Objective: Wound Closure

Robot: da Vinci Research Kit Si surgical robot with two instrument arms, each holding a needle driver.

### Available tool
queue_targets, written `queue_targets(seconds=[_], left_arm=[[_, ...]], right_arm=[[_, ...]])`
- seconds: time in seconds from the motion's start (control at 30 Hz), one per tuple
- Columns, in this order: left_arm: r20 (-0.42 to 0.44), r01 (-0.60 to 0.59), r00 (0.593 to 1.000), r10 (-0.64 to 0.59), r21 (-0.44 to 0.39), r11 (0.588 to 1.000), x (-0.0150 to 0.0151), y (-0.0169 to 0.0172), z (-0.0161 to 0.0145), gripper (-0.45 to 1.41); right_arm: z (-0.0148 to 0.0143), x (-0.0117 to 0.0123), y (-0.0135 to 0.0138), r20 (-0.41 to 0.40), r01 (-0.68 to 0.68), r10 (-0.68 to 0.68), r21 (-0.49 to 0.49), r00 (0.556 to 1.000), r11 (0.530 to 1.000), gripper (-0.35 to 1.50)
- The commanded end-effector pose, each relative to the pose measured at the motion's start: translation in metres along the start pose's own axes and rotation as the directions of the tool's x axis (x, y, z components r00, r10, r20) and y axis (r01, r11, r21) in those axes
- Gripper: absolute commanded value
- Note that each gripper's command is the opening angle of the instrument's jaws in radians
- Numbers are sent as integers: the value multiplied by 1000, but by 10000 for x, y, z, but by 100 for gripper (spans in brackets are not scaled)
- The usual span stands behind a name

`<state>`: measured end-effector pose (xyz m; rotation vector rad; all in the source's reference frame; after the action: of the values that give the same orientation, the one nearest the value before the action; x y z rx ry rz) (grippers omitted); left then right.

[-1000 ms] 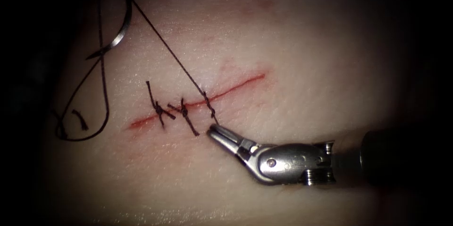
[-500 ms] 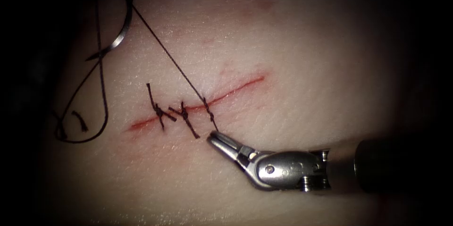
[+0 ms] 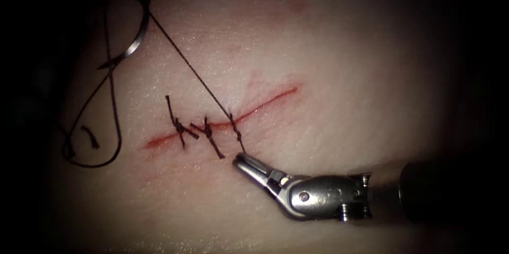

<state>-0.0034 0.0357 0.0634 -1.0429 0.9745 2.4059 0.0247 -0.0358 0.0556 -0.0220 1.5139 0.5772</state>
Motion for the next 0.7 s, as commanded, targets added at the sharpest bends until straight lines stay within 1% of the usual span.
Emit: queue_targets(seconds=[0.03,0.07,0.13,0.2,0.27,0.33,0.43,0.47,0.6,0.7], left_arm=[[-19,18,1000,-18,-15,1000,6,5,5,-45],[-40,23,999,-24,-28,999,11,9,1,-45],[-99,31,994,-36,-61,998,21,19,-5,-45],[-168,44,984,-61,-104,994,34,30,-12,-45],[-222,65,970,-98,-152,986,50,42,-18,-45],[-280,83,950,-137,-196,977,66,54,-27,-45],[-346,107,916,-201,-273,956,87,69,-39,-45],[-378,119,893,-243,-322,939,105,84,-53,-45],[-421,116,857,-296,-402,908,138,114,-81,-45],[-444,113,831,-336,-456,883,161,136,-101,-45]], right_arm=[[6,1,-3,-2,-8,8,-6,1000,1000,32],[7,3,-2,-1,-11,11,-8,1000,1000,54],[9,8,0,0,-16,16,-11,1000,1000,88],[12,12,1,1,-20,20,-14,1000,1000,108],[14,16,2,2,-24,24,-16,1000,1000,121],[14,21,5,1,-29,29,-14,1000,999,126],[13,28,9,0,-37,37,-9,999,999,130],[12,34,13,-2,-44,44,-1,999,999,130],[10,49,24,3,-55,55,26,998,998,130],[11,59,32,23,-54,53,59,998,997,123]])
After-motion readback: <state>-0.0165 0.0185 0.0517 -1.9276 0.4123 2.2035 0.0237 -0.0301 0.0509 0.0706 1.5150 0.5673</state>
